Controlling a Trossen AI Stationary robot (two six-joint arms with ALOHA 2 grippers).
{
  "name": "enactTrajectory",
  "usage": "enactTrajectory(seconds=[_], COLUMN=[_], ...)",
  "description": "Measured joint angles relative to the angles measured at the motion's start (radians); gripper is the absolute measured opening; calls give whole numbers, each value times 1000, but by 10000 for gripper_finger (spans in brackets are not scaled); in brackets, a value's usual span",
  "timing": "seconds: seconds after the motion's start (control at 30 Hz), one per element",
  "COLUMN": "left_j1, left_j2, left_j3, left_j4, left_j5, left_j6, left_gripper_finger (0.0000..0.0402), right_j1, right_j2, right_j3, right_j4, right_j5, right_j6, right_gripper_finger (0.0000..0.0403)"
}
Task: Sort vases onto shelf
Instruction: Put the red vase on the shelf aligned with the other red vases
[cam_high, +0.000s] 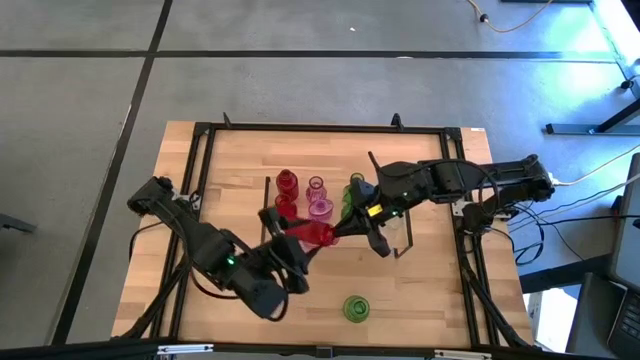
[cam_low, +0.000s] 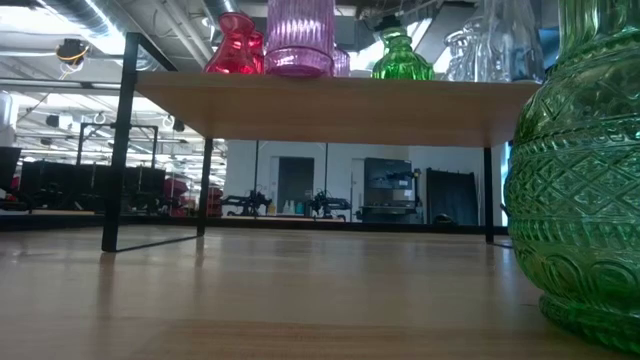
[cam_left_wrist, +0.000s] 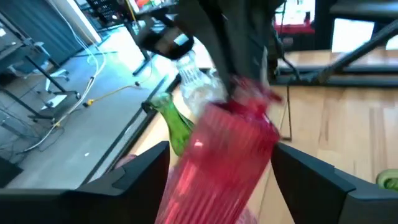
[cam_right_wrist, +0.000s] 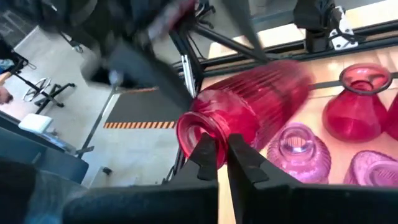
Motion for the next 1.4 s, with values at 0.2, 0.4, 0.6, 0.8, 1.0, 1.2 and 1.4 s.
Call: enactTrajectory(seconds=[0.2, 0.4, 0.6, 0.8, 1.0, 1.2, 1.4], left_j1=[5, 20, 17, -1, -27, -34, -46], left_j2=[-72, -81, -83, -122, -169, -170, -161], left_j3=[4, 3, 2, 2, 81, 136, 135], left_j4=[11, 9, 8, -14, -145, -249, -287], left_j5=[37, 186, 157, 111, 109, 355, 437], left_j6=[-3, 21, 19, 16, -121, -246, -326], left_gripper_finger=[259, 256, 256, 256, 245, 219, 192], right_j1=[-4, -7, -31, -76, -100, -119, -137], right_j2=[2, 1, 0, 27, 173, 373, 492], right_j3=[-3, 23, 54, 77, 271, 538, 651], right_j4=[-7, 0, 5, 78, -47, -209, -289], right_j5=[-15, -12, -48, -184, -227, -326, -383], right_j6=[-3, -7, -10, 50, 21, 4, 28], right_gripper_finger=[0, 1, 1, 1, 1, 1, 1])
